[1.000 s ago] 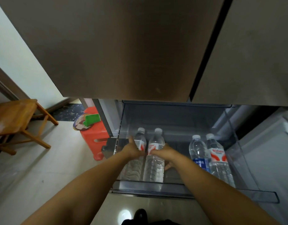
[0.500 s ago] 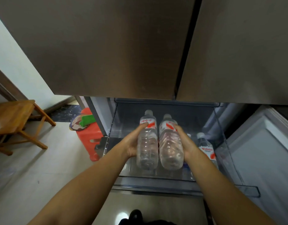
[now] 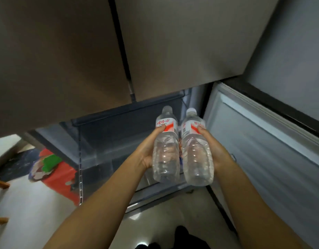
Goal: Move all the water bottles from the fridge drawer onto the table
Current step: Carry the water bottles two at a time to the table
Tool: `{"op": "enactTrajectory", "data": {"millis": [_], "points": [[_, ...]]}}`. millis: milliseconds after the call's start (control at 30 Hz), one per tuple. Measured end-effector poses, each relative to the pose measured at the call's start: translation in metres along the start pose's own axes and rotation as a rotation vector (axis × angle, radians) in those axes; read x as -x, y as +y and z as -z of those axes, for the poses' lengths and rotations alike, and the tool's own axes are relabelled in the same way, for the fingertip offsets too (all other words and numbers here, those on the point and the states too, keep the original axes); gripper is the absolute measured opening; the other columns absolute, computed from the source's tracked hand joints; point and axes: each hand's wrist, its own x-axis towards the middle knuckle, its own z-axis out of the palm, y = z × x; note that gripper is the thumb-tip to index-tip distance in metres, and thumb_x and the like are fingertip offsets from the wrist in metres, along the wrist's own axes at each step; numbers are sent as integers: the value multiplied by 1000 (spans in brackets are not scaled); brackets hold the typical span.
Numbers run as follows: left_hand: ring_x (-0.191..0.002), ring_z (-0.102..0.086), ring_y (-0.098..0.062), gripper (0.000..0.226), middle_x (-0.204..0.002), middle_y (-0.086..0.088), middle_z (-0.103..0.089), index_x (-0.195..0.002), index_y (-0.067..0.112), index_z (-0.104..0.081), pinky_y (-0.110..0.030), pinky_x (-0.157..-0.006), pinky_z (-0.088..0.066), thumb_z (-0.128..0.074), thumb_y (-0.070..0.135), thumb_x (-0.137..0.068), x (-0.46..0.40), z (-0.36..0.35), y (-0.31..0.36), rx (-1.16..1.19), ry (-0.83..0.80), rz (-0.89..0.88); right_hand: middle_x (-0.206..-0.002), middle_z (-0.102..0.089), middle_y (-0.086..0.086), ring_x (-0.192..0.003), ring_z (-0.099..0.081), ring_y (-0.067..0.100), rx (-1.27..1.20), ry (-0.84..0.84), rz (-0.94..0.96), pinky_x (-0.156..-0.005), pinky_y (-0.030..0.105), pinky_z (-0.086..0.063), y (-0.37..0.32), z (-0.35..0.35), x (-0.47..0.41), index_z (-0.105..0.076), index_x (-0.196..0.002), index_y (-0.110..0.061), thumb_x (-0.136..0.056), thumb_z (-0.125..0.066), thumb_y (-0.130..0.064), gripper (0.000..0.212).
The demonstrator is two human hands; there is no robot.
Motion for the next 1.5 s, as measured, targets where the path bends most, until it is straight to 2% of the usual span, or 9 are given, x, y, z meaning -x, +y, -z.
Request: {"op": "enactTrajectory", "data": {"millis": [200,300,433,600,833,1133,1300,1433,1500], "points": [[-81,-66,-26,60,-99,-15,-64,-119,4,-58,-39,-81,-54,-74,38,-72,-9,-27,-14,-421,-136,-47,-91,-72,8,-76,-72,23,14,251,400,-64,33,-55,14,15,64,-57,-124,-12,-84,-69,-36,48],[-82,-68,-31,60,-102,-21,-67,-128,2,-51,-39,-74,-57,-70,30,-79,-9,-44,-34,-576,-197,-148,-95,-72,4,-80,-71,19,184,516,623,-68,35,-54,35,20,102,-56,-123,-16,-86,-66,-32,41],[-97,-70,-25,56,-111,-7,-70,-123,19,-55,-42,-85,-56,-73,34,-74,1,-78,-72,-827,-246,-239,-109,-66,-6,-93,-68,9,301,810,737,-77,29,-57,70,32,153,-49,-127,-23,-83,-69,-34,50],[-88,-67,-9,49,-103,7,-66,-122,24,-49,-21,-59,-57,-73,30,-80,17,-112,-147,-1087,-379,-256,-108,-64,-8,-96,-65,10,241,1155,747,-89,36,-56,125,68,214,-48,-125,-23,-81,-71,-35,51],[-93,-67,-17,49,-101,7,-63,-115,26,-45,-44,-80,-59,-76,30,-77,46,-148,-267,-1173,-574,-171,-117,-61,-10,-104,-62,13,241,1478,656,-90,35,-52,207,121,294,-38,-134,-30,-75,-71,-52,71],[-87,-68,-15,50,-98,3,-66,-116,19,-48,-37,-76,-59,-76,31,-76,108,-210,-447,-1290,-842,-126,-124,-58,-8,-110,-60,15,54,1739,567,-92,37,-51,319,194,444,-33,-139,-32,-75,-70,-53,78],[-86,-64,-7,53,-98,10,-62,-122,22,-44,-18,-65,-50,-74,29,-79,159,-235,-546,-1346,-1021,-36,-131,-55,-6,-113,-58,15,-60,1878,550,-93,36,-51,384,225,530,-29,-142,-34,-74,-69,-56,82],[-91,-66,-13,52,-101,5,-64,-117,22,-46,-26,-73,-55,-77,32,-76,196,-254,-615,-1396,-1178,7,-108,-53,-21,-96,-56,4,-150,2006,572,-70,12,-43,428,231,586,-29,-142,-30,-81,-69,-44,74],[-92,-68,-17,56,-104,1,-66,-119,20,-47,-34,-79,-57,-77,35,-74,217,-263,-651,-1437,-1285,23,-108,-52,-19,-95,-55,5,-223,2076,562,-70,14,-43,452,230,612,-28,-142,-30,-83,-68,-41,71]]}}
